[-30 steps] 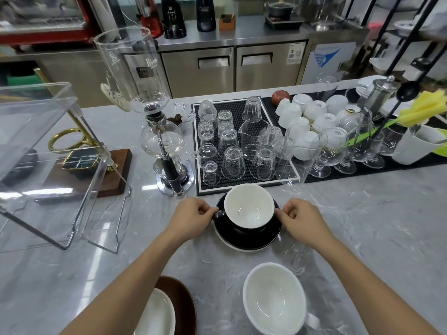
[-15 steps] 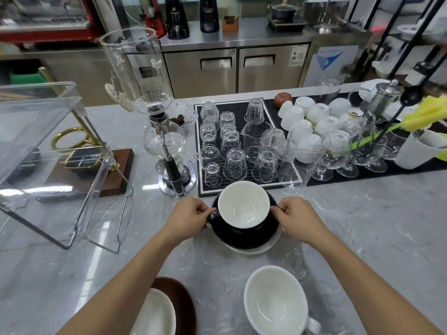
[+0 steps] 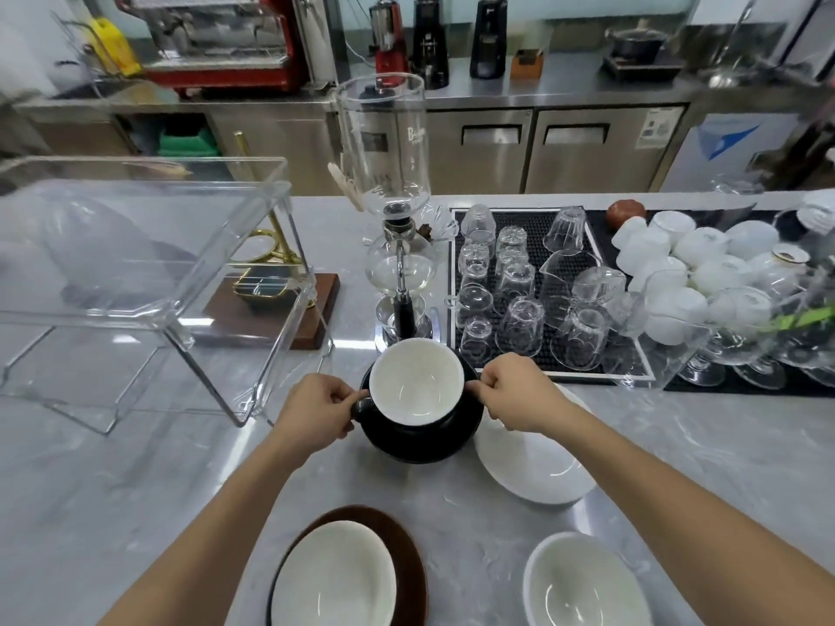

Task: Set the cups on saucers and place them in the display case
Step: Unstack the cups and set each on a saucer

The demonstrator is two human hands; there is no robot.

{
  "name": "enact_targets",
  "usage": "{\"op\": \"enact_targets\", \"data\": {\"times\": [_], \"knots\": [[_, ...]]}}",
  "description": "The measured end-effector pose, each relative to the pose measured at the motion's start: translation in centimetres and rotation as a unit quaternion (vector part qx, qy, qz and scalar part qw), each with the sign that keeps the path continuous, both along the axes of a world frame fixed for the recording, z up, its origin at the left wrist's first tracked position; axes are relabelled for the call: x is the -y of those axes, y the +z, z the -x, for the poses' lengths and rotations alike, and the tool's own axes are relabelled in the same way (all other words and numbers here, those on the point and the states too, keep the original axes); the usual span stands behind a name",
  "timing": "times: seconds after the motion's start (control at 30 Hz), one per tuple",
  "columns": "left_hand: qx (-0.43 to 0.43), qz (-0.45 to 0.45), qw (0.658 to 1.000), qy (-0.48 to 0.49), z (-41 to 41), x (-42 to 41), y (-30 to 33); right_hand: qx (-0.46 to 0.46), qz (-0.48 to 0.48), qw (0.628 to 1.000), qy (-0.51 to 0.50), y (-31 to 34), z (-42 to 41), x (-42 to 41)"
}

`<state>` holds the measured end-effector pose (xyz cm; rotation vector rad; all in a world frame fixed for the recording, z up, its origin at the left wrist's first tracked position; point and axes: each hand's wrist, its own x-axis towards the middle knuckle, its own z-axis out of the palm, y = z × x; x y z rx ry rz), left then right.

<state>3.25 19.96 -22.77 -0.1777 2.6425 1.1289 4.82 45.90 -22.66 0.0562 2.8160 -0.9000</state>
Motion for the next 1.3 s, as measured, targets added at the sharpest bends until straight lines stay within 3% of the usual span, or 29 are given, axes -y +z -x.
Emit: {"op": "enact_targets", "data": {"times": [0.63, 0.93, 1.1, 1.3], "knots": [[-0.030, -0.030, 0.992, 0.122, -2.8, 1.2, -1.3, 0.029, -0.023, 0.998, 0.049, -0.6, 2.0, 3.0], [0.036, -0.146, 0.967, 0.208, -3.0, 1.3, -2.5, 0.032, -0.053, 0.995, 0.073, -1.0, 2.8, 3.7], [0.090, -0.158, 0.963, 0.197, -3.1, 1.4, -2.6, 0.037, -0.065, 0.994, 0.076, -1.2, 3.0, 4.3], [0.075, -0.132, 0.974, 0.170, -3.7, 1.8, -2.6, 0.054, -0.092, 0.992, 0.071, -1.7, 3.1, 5.2]]}}
